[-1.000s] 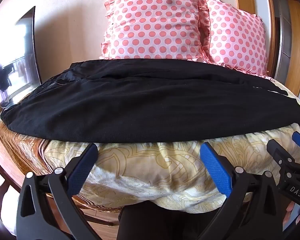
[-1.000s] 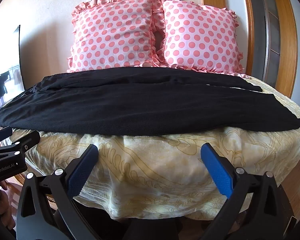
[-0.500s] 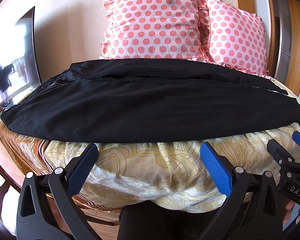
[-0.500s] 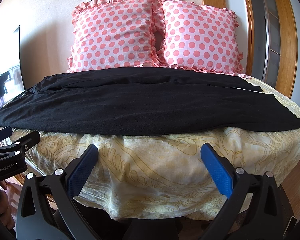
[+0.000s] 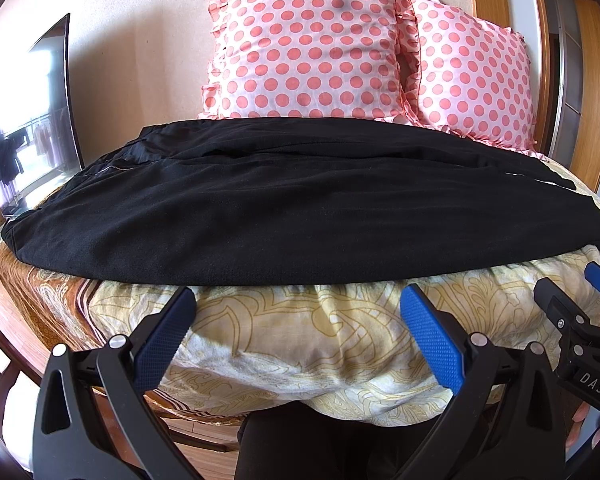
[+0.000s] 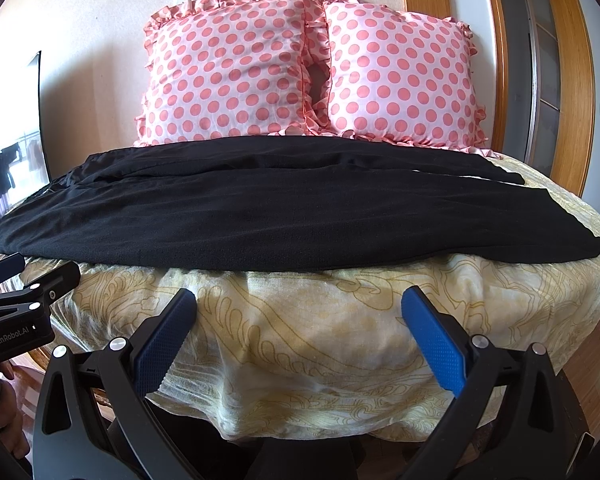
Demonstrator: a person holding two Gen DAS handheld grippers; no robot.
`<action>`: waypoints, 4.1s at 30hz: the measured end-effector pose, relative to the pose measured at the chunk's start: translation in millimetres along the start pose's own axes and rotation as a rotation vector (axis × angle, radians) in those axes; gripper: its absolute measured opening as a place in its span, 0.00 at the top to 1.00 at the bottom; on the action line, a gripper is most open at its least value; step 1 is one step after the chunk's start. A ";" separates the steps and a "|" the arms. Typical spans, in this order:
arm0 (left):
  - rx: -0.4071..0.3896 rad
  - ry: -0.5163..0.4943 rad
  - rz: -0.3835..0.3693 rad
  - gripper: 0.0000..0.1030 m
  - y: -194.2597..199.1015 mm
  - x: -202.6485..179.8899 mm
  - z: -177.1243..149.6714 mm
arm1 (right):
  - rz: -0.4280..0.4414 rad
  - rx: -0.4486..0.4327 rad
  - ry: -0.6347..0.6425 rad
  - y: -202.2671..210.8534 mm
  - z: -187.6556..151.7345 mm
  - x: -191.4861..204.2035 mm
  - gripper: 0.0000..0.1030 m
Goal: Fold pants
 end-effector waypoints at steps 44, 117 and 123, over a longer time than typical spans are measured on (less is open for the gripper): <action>-0.001 -0.003 0.001 0.02 0.7 0.1 0.3 | 0.005 0.007 0.001 0.6 -0.8 -2.1 0.01; -0.157 0.102 -0.058 0.02 18.7 62.6 61.3 | 0.104 -0.088 -0.683 -17.8 136.2 -292.4 0.98; -0.148 0.100 -0.105 0.02 22.2 54.6 58.2 | 0.118 0.036 -0.795 -17.6 51.1 -287.5 0.98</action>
Point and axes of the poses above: each gripper's, at about its wrist camera, not at the fingertips, and y roughly against the way its jaws point, x to its left, z to its top, the point moved 4 cm from there along -y, roughly the way its jaws point, and after that the axes turned 12 degrees about x, right-handed, at the moved point
